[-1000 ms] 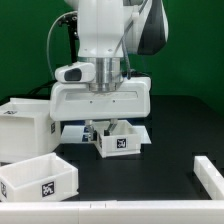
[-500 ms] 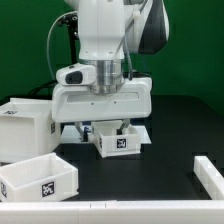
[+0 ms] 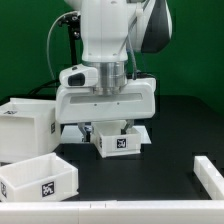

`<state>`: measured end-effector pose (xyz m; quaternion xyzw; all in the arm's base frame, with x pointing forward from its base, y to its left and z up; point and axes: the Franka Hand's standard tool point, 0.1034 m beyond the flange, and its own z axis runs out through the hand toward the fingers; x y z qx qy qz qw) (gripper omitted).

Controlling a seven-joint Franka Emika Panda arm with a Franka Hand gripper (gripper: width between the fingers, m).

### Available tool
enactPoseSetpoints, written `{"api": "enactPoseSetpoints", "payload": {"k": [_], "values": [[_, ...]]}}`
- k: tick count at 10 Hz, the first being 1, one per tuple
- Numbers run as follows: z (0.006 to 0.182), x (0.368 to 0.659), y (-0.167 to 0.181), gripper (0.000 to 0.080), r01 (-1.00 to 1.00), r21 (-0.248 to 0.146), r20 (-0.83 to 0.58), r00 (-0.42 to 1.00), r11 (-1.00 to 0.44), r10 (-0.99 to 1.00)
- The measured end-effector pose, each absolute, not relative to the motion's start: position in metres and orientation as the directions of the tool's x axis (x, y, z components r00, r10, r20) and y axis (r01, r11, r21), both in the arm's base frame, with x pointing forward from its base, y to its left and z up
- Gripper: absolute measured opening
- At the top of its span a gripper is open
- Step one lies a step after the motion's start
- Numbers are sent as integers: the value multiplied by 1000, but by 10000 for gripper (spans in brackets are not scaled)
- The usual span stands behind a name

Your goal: Assemble drawer

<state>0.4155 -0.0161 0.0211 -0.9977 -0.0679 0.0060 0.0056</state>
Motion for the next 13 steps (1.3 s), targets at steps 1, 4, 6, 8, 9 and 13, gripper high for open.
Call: {"api": "enactPoseSetpoints", "payload": {"k": [1, 4, 6, 8, 9, 13], "values": [[24, 414, -14, 649, 135, -27, -45, 990, -990, 136], [82, 427, -16, 649, 127, -86, -109, 985, -988, 136], [108, 439, -15, 649, 151, -75, -88, 984, -986, 157], [104, 437, -15, 649, 148, -78, -94, 983, -986, 155], [102, 437, -18, 649, 194, -81, -89, 976, -978, 201], [102, 445, -43, 649, 536, -87, -38, 841, -840, 540]]}}
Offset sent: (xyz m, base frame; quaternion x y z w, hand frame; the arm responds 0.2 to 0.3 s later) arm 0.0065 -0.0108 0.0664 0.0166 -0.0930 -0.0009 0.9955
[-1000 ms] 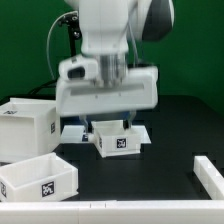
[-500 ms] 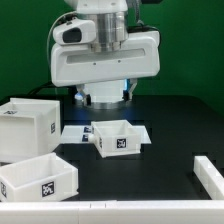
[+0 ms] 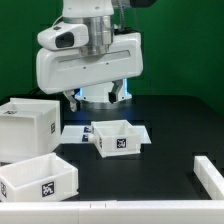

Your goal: Assemble drawer

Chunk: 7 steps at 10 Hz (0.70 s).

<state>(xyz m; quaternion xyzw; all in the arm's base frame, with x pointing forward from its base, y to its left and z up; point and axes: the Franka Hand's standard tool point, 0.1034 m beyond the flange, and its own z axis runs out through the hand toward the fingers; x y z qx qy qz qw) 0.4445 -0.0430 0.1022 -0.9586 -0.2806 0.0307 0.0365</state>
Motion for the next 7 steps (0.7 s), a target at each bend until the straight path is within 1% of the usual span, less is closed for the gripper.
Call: {"api": "enactPoseSetpoints", "payload": {"k": [1, 5, 6, 7], "values": [[104, 447, -40, 649, 565, -78, -28, 822, -822, 568], [102, 447, -41, 649, 557, -79, -31, 827, -827, 561], [105, 450, -45, 649, 666, -53, -1, 745, -744, 667], [111, 452, -51, 649, 765, -41, 10, 644, -643, 765]]}}
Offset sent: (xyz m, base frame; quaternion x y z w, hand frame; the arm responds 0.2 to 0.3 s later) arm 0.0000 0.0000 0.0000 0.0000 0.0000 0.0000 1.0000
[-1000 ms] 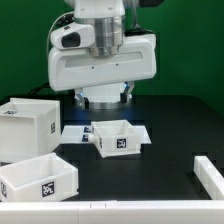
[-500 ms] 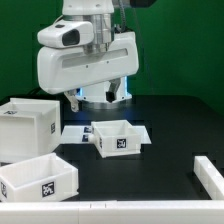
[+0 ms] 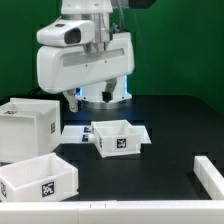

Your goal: Assemble drawer

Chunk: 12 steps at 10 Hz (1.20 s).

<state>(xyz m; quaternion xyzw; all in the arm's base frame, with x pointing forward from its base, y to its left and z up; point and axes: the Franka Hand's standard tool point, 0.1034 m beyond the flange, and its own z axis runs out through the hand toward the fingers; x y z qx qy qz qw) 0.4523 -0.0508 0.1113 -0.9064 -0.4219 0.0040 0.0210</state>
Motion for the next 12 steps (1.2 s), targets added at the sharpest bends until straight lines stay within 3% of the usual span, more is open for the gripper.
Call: {"api": "enactPoseSetpoints", "payload": {"k": [1, 4, 5, 7, 9, 10, 12], "values": [[117, 456, -53, 649, 839, -27, 12, 543, -543, 839], [121, 455, -53, 649, 877, -15, 24, 480, -480, 877], [121, 455, -54, 649, 919, -13, 23, 395, -395, 918], [120, 453, -63, 649, 993, -8, 25, 115, -115, 993], [124, 453, -78, 649, 952, 1, 29, -306, 306, 952], [124, 452, -81, 649, 908, 8, 33, -419, 419, 907], [124, 451, -83, 649, 862, 4, 26, -507, 507, 862]]}}
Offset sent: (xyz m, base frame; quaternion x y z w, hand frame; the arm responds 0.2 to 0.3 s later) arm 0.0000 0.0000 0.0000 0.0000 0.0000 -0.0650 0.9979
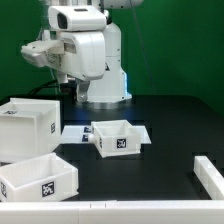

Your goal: Assemble drawer

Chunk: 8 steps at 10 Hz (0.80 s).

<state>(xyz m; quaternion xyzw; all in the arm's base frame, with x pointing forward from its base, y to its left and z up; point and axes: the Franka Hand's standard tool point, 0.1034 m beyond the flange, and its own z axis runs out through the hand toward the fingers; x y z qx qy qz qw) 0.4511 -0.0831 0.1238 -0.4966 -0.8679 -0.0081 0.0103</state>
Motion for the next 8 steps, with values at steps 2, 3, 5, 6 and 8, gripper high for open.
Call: {"api": "enactPoseSetpoints", "payload": {"k": [2, 3, 5, 6, 8], "values": [[124, 450, -86, 649, 774, 3, 22, -634, 634, 773], [120, 444, -93, 649, 636, -5, 44, -770, 771, 636], [107, 435, -103, 649, 431, -15, 117, -895, 902, 430], [106, 436, -105, 649, 383, -21, 122, -916, 924, 383], [106, 435, -108, 649, 374, -29, 121, -919, 927, 375]]}}
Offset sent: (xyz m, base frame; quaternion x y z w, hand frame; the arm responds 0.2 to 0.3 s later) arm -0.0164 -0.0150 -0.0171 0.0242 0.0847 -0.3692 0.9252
